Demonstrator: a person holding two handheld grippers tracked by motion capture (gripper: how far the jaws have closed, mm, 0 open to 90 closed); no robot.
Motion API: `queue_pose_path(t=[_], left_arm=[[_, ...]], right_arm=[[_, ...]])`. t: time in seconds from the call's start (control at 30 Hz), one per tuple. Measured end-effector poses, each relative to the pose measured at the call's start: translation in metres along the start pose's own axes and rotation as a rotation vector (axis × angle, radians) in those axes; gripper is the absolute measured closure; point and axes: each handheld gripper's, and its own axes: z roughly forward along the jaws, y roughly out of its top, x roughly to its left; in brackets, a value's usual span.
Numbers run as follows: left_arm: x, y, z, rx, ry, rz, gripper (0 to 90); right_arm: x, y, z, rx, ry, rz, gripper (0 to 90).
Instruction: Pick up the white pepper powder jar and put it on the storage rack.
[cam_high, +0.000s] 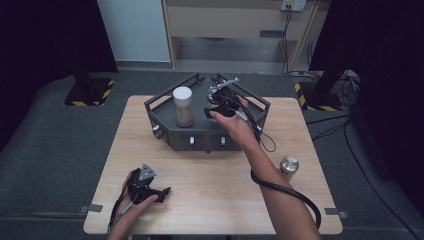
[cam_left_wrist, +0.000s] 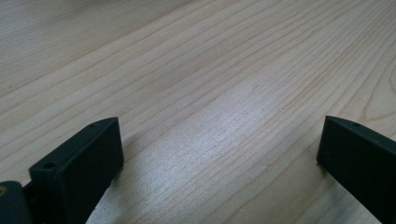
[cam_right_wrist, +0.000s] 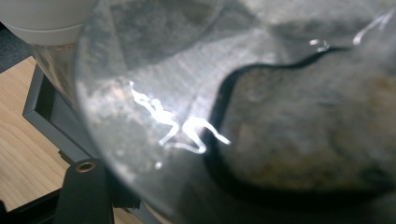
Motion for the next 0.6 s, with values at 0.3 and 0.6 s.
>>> queue_pose_path(t=[0.3,0.6], left_arm=[[0.000,0.000,0.000,0.000,0.000,0.000,0.0],[0.000,0.000,0.000,0.000,0.000,0.000,0.0]], right_arm=[[-0.002,0.003,0.005,-0.010,0.003,0.004,30.8],[-0.004,0.004,0.011,0.002,-0.007,0.018,30.9]])
